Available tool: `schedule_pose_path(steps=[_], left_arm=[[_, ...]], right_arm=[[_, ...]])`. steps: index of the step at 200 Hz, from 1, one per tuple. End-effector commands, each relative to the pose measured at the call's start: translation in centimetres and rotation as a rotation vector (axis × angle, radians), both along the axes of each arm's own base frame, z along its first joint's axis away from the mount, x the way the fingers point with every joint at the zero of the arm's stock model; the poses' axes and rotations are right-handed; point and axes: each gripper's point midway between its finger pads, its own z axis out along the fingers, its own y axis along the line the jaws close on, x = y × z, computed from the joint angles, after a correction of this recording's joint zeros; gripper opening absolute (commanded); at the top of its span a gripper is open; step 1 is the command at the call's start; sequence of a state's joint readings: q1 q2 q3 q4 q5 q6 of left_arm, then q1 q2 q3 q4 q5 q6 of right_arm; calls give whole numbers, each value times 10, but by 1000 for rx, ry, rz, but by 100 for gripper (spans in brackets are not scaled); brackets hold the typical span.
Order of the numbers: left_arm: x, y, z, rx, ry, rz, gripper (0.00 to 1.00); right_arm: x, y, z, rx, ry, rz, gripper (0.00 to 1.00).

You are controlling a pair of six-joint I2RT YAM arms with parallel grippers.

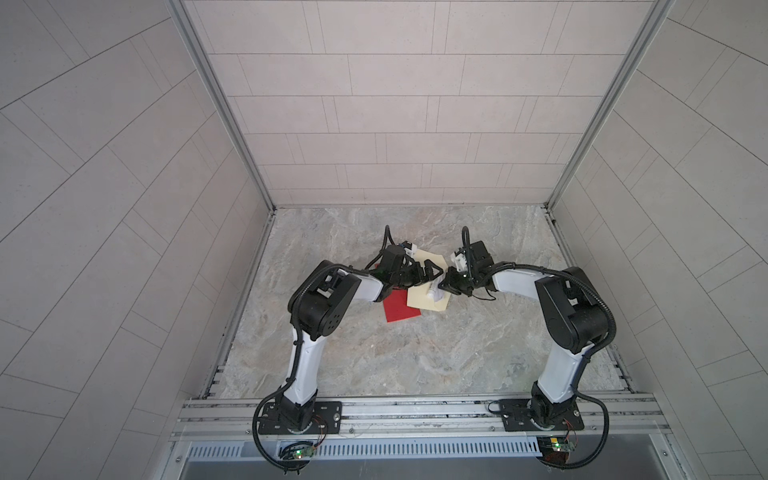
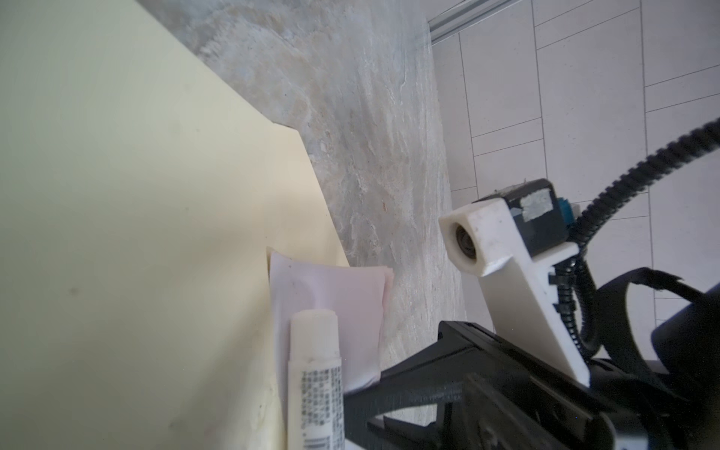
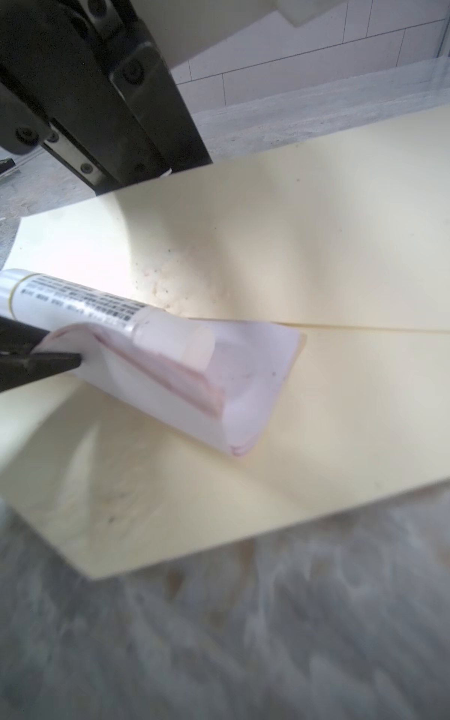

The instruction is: Place the letter into the envelope and seal it

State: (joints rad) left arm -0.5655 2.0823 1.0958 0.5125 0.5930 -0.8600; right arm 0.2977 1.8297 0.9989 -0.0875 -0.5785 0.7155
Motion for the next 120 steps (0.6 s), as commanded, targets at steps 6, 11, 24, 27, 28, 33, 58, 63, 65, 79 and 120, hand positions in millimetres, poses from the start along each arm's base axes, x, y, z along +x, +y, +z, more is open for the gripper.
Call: schedule_pose_path(steps=[6, 11, 24, 27, 28, 33, 58, 63, 65, 79, 120], left_arm=[[-40, 41, -66, 290, 218, 15, 100], [-40, 43, -64, 301, 224, 18, 100], [-41, 45, -61, 320, 229, 14, 100], [-41, 46, -60, 323, 231, 13, 100], [-41, 46, -60, 324, 231, 12, 100], [-42, 46, -59, 328, 232, 10, 100], [-42, 56, -61, 374, 258, 32, 99], [-41, 58, -61, 378, 262, 39, 96], [-41, 59, -61, 379, 263, 43, 96], [-40, 65, -60, 384, 279, 68, 92], [-37, 80, -44, 390, 263, 92, 92]], right_arm=[[-26, -26, -27, -103, 98, -15, 0], [-26, -27, -27, -105, 99, -14, 0], [-27, -29, -29, -111, 107, -11, 0], [-27, -29, -29, -113, 108, -9, 0], [-27, -29, -29, -113, 108, -9, 0], [-27, -29, -29, -118, 109, -7, 0], [-27, -31, -29, -135, 112, -3, 0], [-27, -31, -30, -135, 114, -1, 0], [-27, -31, -29, -135, 113, -1, 0], [-27, -32, -28, -140, 115, 3, 0], [-29, -35, -28, -164, 118, 11, 0]])
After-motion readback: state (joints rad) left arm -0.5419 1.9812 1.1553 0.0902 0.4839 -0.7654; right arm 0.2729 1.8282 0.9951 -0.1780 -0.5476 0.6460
